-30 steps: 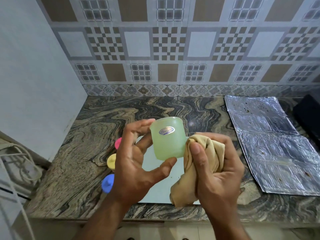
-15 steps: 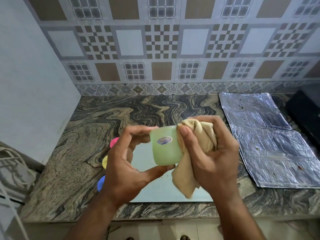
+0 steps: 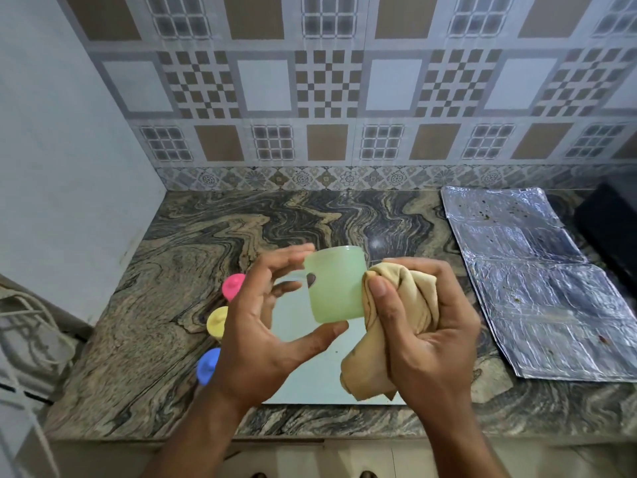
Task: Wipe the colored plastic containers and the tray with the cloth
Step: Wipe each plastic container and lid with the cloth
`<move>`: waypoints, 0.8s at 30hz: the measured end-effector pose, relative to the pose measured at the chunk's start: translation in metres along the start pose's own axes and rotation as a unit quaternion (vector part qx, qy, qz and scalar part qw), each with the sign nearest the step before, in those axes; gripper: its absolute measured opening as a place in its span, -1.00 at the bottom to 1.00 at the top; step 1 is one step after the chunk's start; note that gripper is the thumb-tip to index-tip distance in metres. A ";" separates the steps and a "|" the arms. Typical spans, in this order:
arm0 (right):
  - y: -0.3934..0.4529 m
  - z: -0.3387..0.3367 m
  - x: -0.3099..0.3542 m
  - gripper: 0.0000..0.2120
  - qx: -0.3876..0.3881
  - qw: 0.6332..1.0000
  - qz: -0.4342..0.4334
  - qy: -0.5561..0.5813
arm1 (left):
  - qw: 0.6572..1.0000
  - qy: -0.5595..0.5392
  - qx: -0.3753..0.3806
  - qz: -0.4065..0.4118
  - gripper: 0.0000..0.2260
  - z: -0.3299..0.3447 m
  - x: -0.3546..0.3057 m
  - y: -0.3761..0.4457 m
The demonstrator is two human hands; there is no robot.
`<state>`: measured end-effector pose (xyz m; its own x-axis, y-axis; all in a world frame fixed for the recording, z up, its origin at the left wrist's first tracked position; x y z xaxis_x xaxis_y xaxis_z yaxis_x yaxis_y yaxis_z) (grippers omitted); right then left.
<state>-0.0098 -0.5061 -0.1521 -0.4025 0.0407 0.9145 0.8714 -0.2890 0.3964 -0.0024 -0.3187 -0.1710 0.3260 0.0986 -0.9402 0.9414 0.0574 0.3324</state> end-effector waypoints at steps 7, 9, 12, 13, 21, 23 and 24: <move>0.013 -0.004 0.006 -0.85 0.011 0.995 -0.067 -0.074 | 0.995 0.080 0.022 0.053 -0.35 0.000 -0.009 0.005; 0.025 -0.002 0.001 -0.84 0.003 0.997 -0.029 -0.065 | 0.998 0.038 0.020 0.038 -0.34 0.000 -0.005 0.005; 0.036 -0.005 -0.012 -0.83 -0.017 0.999 0.033 -0.022 | 0.999 -0.029 0.010 -0.016 -0.33 0.001 0.003 0.003; 0.037 -0.007 -0.013 -0.84 -0.017 0.999 0.039 0.003 | 0.998 -0.043 0.008 -0.034 -0.32 0.002 0.005 0.003; 0.012 0.002 -0.010 -0.86 0.046 0.999 0.010 0.000 | 0.968 -0.176 0.091 -0.152 -0.27 0.017 0.012 -0.004; 0.011 0.003 -0.011 -0.84 0.044 0.999 0.005 -0.009 | 0.954 -0.221 0.070 -0.190 -0.29 0.022 0.011 -0.003; 0.011 0.004 -0.010 -0.84 0.039 0.999 0.004 -0.008 | 0.950 -0.228 0.053 -0.204 -0.30 0.024 0.012 -0.001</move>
<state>0.0045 -0.5062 -0.1568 -0.3918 0.0552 0.9184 0.8939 -0.2136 0.3942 0.0027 -0.3414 -0.1848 -0.0882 -0.3526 -0.9316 0.9930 -0.1048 -0.0543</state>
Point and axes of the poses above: each hand's wrist, its own y-axis towards the middle knuckle, its own z-axis out of the palm, x = y × z, the point moved 4 cm from there along y, towards the middle knuckle, and after that the axes turned 2 degrees about -x, right-handed, at the moved point
